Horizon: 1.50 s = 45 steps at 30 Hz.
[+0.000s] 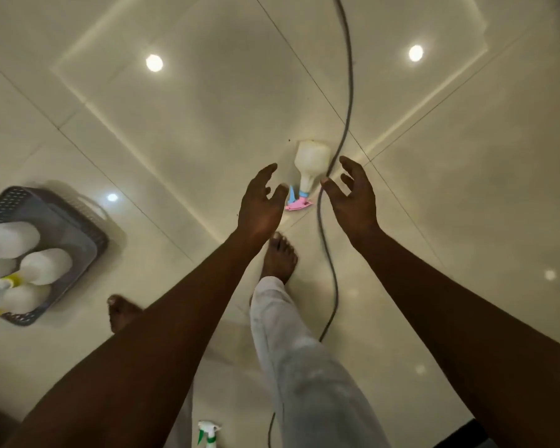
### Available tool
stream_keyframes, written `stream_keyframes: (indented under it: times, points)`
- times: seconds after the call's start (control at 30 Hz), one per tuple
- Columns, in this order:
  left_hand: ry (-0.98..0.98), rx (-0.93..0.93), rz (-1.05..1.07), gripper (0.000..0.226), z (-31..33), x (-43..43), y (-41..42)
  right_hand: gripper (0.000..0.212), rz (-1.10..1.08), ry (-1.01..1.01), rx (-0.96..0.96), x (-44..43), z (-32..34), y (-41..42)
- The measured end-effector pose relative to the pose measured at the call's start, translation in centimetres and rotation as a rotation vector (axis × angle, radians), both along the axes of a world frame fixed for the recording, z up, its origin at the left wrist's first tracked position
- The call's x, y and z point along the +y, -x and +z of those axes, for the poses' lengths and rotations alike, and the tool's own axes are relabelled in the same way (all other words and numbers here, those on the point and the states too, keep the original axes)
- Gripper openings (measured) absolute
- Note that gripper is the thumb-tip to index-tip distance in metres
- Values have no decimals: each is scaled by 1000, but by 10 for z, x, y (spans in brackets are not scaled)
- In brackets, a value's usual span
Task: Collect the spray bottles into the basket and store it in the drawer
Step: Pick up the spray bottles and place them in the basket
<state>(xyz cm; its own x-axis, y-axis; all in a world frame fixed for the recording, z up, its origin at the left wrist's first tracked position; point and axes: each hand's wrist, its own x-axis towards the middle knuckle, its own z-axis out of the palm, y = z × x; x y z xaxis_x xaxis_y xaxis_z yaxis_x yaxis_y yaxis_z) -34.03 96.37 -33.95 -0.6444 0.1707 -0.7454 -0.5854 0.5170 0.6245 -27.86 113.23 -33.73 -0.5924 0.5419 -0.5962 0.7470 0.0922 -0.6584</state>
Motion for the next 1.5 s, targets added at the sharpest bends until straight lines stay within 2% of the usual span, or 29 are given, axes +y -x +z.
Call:
stream_keyframes:
  times: [0.27,0.4,0.57,0.73,0.93,1.1,1.3,1.5]
  points:
    - [11,-57,-82,58,-99,60,31,70,79,90,-88,46,-102,17]
    - [-22,-173,-66,66,-134,78,40,71,18,198,-100,49,-134,26]
    - [-86,-295,4,60,-152,86,38,65,-82,331,-121,45,-150,39]
    - [-106,-256,122,57,-136,73,37,60,-70,315,-112,31,-129,43]
    - [-93,-61,212,53,-85,21,43,57,132,166,-40,-9,-80,56]
    - [-72,-9,455,51,-36,-45,33,59,287,128,-6,-69,-33,76]
    - [-98,26,713,50,13,-138,23,55,440,173,5,-160,16,93]
    - [-193,-61,969,48,40,-244,16,49,610,204,54,-262,44,109]
